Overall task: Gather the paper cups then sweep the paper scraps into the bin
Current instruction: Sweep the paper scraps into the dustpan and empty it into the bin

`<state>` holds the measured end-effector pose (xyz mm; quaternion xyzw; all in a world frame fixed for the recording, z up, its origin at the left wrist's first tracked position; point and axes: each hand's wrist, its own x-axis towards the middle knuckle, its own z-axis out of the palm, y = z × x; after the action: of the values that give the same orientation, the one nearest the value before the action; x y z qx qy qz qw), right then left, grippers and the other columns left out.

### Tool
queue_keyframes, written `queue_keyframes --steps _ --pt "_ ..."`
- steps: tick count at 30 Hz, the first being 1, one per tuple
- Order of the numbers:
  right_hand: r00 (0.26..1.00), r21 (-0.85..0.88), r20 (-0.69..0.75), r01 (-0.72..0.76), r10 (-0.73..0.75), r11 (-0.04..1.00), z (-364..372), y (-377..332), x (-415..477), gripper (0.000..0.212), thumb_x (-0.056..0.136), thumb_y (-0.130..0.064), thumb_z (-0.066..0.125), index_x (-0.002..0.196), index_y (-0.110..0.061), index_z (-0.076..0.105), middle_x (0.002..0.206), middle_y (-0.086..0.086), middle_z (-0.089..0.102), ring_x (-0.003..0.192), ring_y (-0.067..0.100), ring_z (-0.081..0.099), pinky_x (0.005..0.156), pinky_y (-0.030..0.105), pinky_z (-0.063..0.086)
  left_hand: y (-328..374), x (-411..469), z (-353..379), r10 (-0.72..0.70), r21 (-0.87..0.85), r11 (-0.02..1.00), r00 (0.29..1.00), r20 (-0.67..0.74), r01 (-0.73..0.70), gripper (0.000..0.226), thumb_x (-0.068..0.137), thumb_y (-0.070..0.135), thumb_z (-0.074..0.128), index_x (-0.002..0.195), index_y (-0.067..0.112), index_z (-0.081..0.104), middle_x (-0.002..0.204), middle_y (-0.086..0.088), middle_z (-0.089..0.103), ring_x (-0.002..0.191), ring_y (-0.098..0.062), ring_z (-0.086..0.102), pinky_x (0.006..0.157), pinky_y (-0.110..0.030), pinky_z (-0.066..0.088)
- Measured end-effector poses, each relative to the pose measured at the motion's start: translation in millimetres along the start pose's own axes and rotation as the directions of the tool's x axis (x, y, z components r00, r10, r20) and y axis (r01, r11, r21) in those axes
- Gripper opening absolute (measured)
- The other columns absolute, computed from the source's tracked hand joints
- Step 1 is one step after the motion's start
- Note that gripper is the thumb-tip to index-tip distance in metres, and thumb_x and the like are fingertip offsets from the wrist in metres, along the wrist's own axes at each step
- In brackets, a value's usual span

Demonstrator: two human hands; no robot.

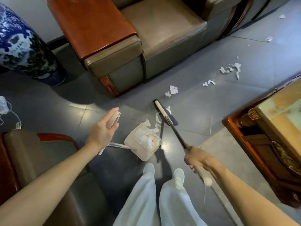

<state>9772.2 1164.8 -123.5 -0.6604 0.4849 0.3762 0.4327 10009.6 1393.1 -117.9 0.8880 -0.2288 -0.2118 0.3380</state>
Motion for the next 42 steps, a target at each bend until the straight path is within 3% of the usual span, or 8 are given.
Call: queue_keyframes --steps 4,12,16,20,24,34,38,42 --pt "0.993 0.103 0.109 -0.063 0.051 0.993 10 -13 -15 0.056 0.087 -0.012 0.051 0.139 -0.031 0.042 0.084 0.008 0.070 0.062 0.016 0.060 0.075 0.035 0.060 14 24 6 0.029 -0.031 0.999 0.999 -0.020 -0.029 0.053 0.091 0.015 0.062 0.139 0.034 0.048 0.133 0.007 0.058 0.114 -0.018 0.055 0.089 -0.013 0.036" --pt "0.974 0.252 0.222 -0.100 0.043 0.963 -14 -18 -54 0.033 0.093 -0.013 0.040 0.113 -0.038 0.049 0.053 0.001 0.050 0.038 0.007 0.040 0.041 0.020 0.041 35 57 11 0.092 -0.052 0.995 0.991 0.102 -0.087 0.052 0.094 0.020 0.058 0.139 0.042 0.046 0.131 0.015 0.058 0.116 -0.020 0.057 0.101 -0.027 0.040" --pt "0.974 0.291 0.223 -0.034 -0.034 0.956 -50 -15 -71 0.025 0.095 -0.010 0.041 0.107 -0.030 0.048 0.041 -0.004 0.052 0.032 0.007 0.043 0.034 0.020 0.038 47 75 15 0.116 -0.075 0.991 0.990 0.085 -0.110 0.051 0.093 0.015 0.059 0.139 0.034 0.048 0.124 0.015 0.059 0.109 -0.008 0.055 0.092 -0.009 0.034" --pt "0.985 0.308 0.150 0.040 -0.090 0.950 -84 -15 -81 0.049 0.093 -0.002 0.041 0.138 -0.021 0.045 0.042 0.000 0.050 0.033 0.008 0.042 0.035 0.021 0.036 62 96 26 0.112 -0.077 0.991 0.992 0.061 -0.107 0.052 0.093 0.013 0.059 0.141 0.031 0.047 0.117 0.018 0.056 0.098 0.003 0.049 0.081 0.006 0.027" --pt "0.994 0.376 0.056 0.067 -0.095 0.924 -125 -21 -65 0.061 0.091 0.005 0.041 0.147 -0.019 0.033 0.047 0.002 0.047 0.034 0.009 0.041 0.035 0.021 0.037 78 124 39 0.088 -0.108 0.991 0.995 0.055 -0.082 0.053 0.093 0.015 0.059 0.140 0.035 0.046 0.118 0.020 0.054 0.096 0.015 0.044 0.076 0.011 0.026" --pt "0.997 0.410 -0.082 0.040 -0.006 0.911 -233 -55 62 0.057 0.088 0.000 0.039 0.142 -0.019 0.032 0.037 0.000 0.045 0.030 0.010 0.039 0.036 0.018 0.039 130 215 72 0.055 -0.060 0.997 0.996 0.064 -0.051 0.051 0.093 0.023 0.057 0.134 0.050 0.044 0.114 0.016 0.058 0.102 -0.014 0.055 0.092 -0.024 0.041" --pt "0.996 0.409 -0.005 -0.082 0.092 0.909 -245 -65 108 0.029 0.088 0.000 0.042 0.116 -0.009 0.046 0.057 0.009 0.051 0.042 0.015 0.046 0.046 0.024 0.045 142 238 79 0.083 -0.026 0.996 0.996 0.017 -0.082 0.050 0.094 0.020 0.059 0.138 0.041 0.046 0.117 0.011 0.062 0.103 -0.023 0.060 0.095 -0.035 0.046" --pt "0.994 0.509 0.063 -0.113 0.094 0.853 -258 -84 129 0.012 0.084 0.001 0.041 0.084 -0.007 0.050 0.049 0.006 0.047 0.041 0.013 0.041 0.043 0.022 0.037 157 256 88 0.027 -0.083 0.996 0.997 -0.075 -0.033 0.052 0.094 0.017 0.058 0.141 0.033 0.045 0.131 0.007 0.058 0.114 -0.024 0.058 0.101 -0.042 0.046"
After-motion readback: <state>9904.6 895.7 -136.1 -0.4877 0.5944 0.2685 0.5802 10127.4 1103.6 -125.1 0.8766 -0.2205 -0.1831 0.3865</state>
